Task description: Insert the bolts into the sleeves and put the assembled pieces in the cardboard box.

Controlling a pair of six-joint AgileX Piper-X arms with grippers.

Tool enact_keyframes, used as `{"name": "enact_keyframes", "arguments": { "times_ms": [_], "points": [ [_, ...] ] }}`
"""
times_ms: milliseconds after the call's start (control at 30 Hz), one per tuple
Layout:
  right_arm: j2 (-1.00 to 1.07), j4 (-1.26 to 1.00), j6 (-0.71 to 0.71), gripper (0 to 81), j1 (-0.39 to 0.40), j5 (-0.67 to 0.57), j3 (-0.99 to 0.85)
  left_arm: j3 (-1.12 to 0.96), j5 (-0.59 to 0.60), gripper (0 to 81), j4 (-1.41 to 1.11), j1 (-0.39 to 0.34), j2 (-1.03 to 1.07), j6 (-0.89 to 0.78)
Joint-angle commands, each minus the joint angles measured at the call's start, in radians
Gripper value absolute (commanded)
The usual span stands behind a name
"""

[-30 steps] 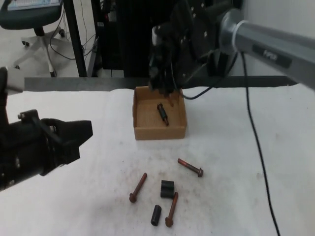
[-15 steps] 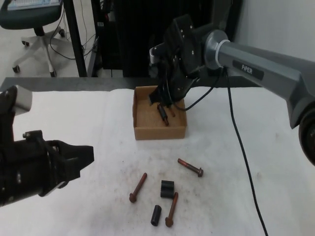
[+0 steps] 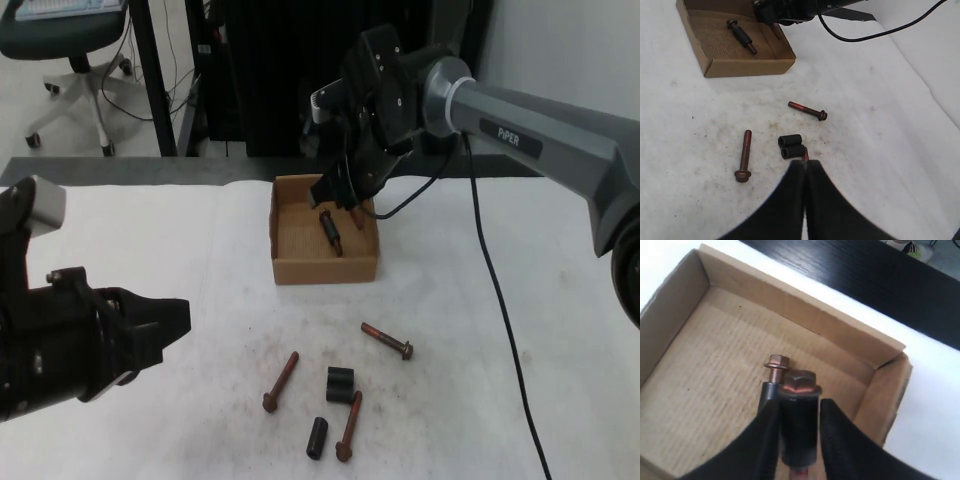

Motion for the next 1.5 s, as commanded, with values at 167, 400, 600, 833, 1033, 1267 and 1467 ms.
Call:
{"name": "enact_keyframes", "arguments": {
  "times_ms": [167, 400, 600, 833, 1033, 1267, 1467],
  "points": [
    [-0.008, -0.034, -0.007, 33.1, -0.004, -0.009, -0.014, -0.003, 0.006, 0.3, -0.003, 0.001, -0.011, 0.007],
    [-0.083, 0.109, 0.02, 16.0, -0.004, 0.02, -0.014, -0.003, 0.006, 0.3, -0.003, 0.001, -0.011, 0.007],
    [-0.168, 0.36, 0.006, 0.8, -0.004, -0.034, -0.014, -0.005, 0.004, 0.3, -0.049, 0.001, -0.011, 0.007],
    [-0.193, 0.734, 0.01, 0.8, 0.0, -0.086, 0.027, -0.005, -0.053, 0.3, -0.11, -0.038, 0.024, 0.045],
    [-0.256, 0.661, 0.023, 0.8, 0.017, -0.35, 0.124, -0.005, 0.006, 0.3, -0.11, -0.089, 0.116, 0.004],
    [-0.258, 0.548, -0.145, 0.8, 0.14, -0.417, 0.127, -0.005, -0.002, 0.3, -0.11, -0.092, 0.147, 0.027],
    [-0.253, 0.359, -0.452, 26.0, 0.243, -0.327, 0.127, -0.005, -0.094, 0.3, -0.091, -0.086, 0.147, 0.125]
  ]
}}
